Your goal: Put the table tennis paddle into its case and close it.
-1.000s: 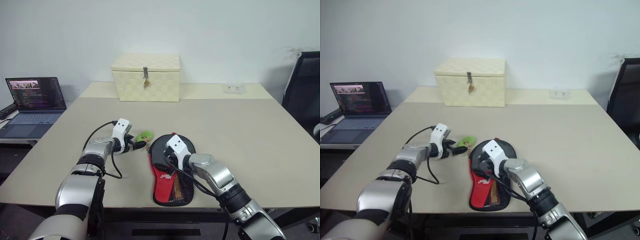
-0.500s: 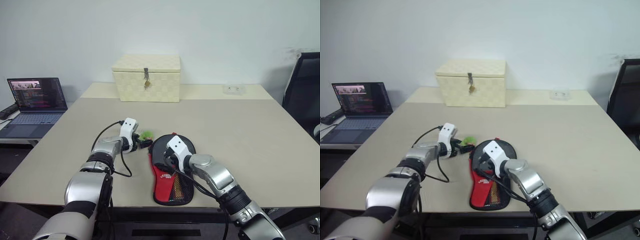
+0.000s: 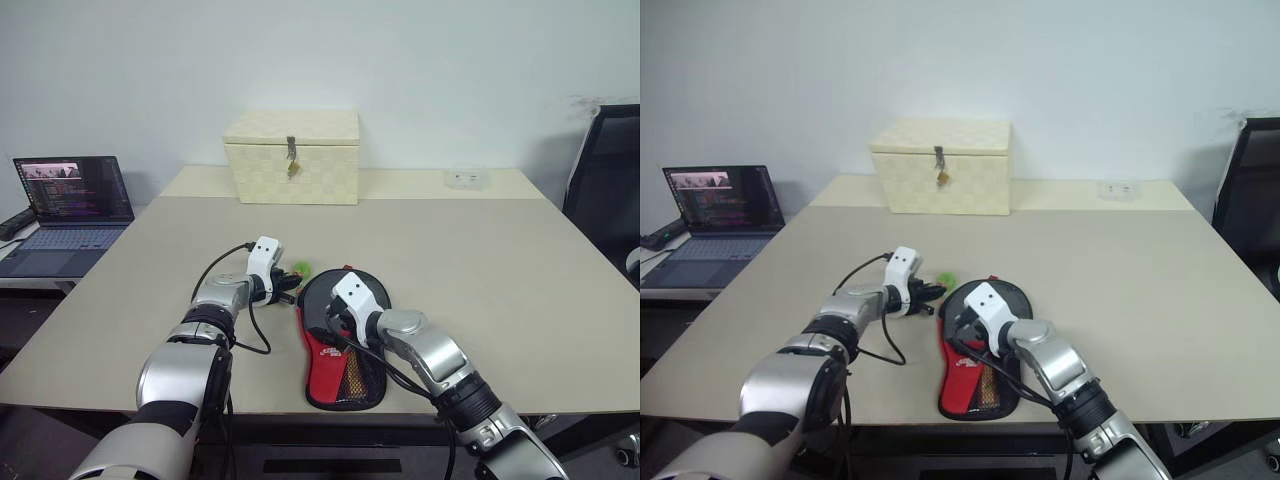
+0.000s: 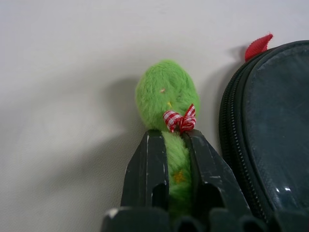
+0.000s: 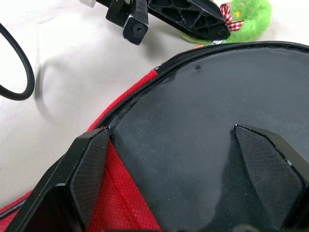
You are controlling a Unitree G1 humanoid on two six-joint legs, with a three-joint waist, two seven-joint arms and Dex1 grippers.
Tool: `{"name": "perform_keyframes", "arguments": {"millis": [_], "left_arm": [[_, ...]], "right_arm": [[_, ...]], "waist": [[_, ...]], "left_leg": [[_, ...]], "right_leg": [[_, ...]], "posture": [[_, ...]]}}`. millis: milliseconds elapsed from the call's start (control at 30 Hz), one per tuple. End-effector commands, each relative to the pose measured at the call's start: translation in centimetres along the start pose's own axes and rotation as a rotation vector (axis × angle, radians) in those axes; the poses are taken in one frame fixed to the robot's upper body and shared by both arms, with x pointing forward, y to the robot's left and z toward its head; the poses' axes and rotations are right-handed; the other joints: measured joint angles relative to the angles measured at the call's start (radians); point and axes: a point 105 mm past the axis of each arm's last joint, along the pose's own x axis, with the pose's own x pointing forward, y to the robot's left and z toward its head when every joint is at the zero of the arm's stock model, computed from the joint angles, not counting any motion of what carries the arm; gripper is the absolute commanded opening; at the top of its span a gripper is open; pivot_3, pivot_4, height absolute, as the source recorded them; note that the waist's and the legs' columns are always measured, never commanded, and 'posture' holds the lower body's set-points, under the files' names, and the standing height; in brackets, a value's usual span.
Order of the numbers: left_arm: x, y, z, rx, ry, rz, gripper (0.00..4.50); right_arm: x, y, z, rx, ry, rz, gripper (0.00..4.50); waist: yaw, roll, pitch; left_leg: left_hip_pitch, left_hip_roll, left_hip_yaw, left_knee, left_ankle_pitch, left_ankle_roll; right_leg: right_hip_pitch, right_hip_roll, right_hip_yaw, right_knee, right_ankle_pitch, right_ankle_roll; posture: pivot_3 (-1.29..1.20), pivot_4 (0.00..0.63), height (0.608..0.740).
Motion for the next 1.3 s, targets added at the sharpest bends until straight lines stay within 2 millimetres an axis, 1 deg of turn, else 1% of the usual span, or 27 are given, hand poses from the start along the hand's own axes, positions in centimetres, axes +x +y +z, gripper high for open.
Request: {"name": "perform_keyframes", "arguments": {"millis": [33,167,333,367,467,533,667,867,1000,1167,1300], "left_arm": [[-0.6,1.0,3.0,0.061,-0.068,0.064,0.13],[-0.7,1.3,5.0,0.193,-0.082,0.144,0.13],[-0.1,0.6,7.7,0.341,-0.112,0.213,0.13],[0.1,0.2,8.2,0.371,-0.118,0.221,0.13],[1.0,-1.6,9.4,0.490,-0.128,0.210,0.13],[1.5,-2.6,9.9,0.556,-0.130,0.202,0.13],[2.9,-5.0,9.7,0.765,-0.108,0.169,0.13],[3.9,-6.7,9.0,0.927,-0.090,0.155,0.13],[4.9,-9.3,9.3,1.126,-0.113,0.134,0.13],[5.4,-11.1,9.9,1.246,-0.145,0.125,0.13],[5.5,-11.5,10.2,1.258,-0.162,0.139,0.13]], "right_arm": [[0.3,-0.3,-2.7,0.035,0.098,-0.013,4.50],[0.2,-0.5,-4.8,0.027,0.169,-0.021,4.50],[-0.4,-1.0,-6.8,0.010,0.238,-0.032,4.50],[-0.6,-1.0,-7.1,0.009,0.248,-0.032,4.50],[-1.1,-1.0,-8.4,-0.003,0.291,-0.038,4.50],[-1.5,-0.8,-9.0,-0.006,0.308,-0.038,4.50],[-2.3,0.2,-10.1,-0.009,0.341,-0.017,4.50],[-3.3,1.3,-11.0,-0.006,0.364,-0.004,4.50],[-4.1,1.8,-11.6,-0.006,0.385,0.005,4.50],[-4.3,2.2,-11.8,-0.005,0.392,0.007,4.50],[-4.3,2.4,-11.8,-0.004,0.394,0.008,4.50]], "waist": [[0.000,0.000,0.000],[0.000,0.000,0.000],[0.004,-0.001,-0.001],[0.005,-0.001,-0.001],[0.008,-0.002,-0.002],[0.009,-0.002,-0.002],[0.012,-0.002,-0.004],[0.011,-0.002,-0.005],[0.015,-0.002,-0.006],[0.015,-0.003,-0.006],[0.015,-0.002,-0.007]], "left_leg": [[0.000,0.000,0.000,0.000,0.000,0.000],[0.000,0.000,0.000,0.002,0.000,0.000],[0.004,-0.001,0.000,0.003,0.000,0.000],[0.004,-0.001,0.000,0.003,0.000,0.000],[0.005,-0.002,0.000,0.003,0.000,0.000],[0.005,-0.002,0.000,0.004,0.000,0.000],[0.005,-0.003,0.001,0.003,0.000,0.000],[0.005,-0.003,0.001,0.003,0.000,0.000],[0.005,-0.004,0.000,0.003,0.000,0.000],[0.006,-0.004,0.000,0.002,0.000,0.000],[0.006,-0.004,-0.001,0.000,0.000,0.000]], "right_leg": [[0.000,0.000,0.000,0.001,0.000,0.000],[0.001,0.000,0.000,0.002,0.000,0.000],[0.006,0.000,-0.002,0.001,0.000,0.001],[0.007,0.000,-0.002,0.001,-0.001,0.001],[0.008,0.000,-0.002,0.001,-0.001,0.001],[0.008,-0.001,-0.002,0.001,-0.001,0.002],[0.008,-0.002,-0.002,0.001,-0.002,0.004],[0.010,-0.002,-0.002,0.000,-0.003,0.006],[0.011,-0.002,-0.004,-0.003,-0.004,0.007],[0.014,-0.002,-0.004,-0.008,-0.003,0.009],[0.015,-0.003,-0.005,-0.011,-0.003,0.010]], "posture": [[0.00,0.150,0.740],[0.00,0.150,0.740],[0.00,0.150,0.740],[0.00,0.150,0.740],[0.00,0.150,0.740],[0.00,0.150,0.740],[0.00,0.150,0.740],[0.00,0.150,0.740],[0.00,0.150,0.740],[0.00,0.150,0.740],[0.00,0.150,0.740]]}}
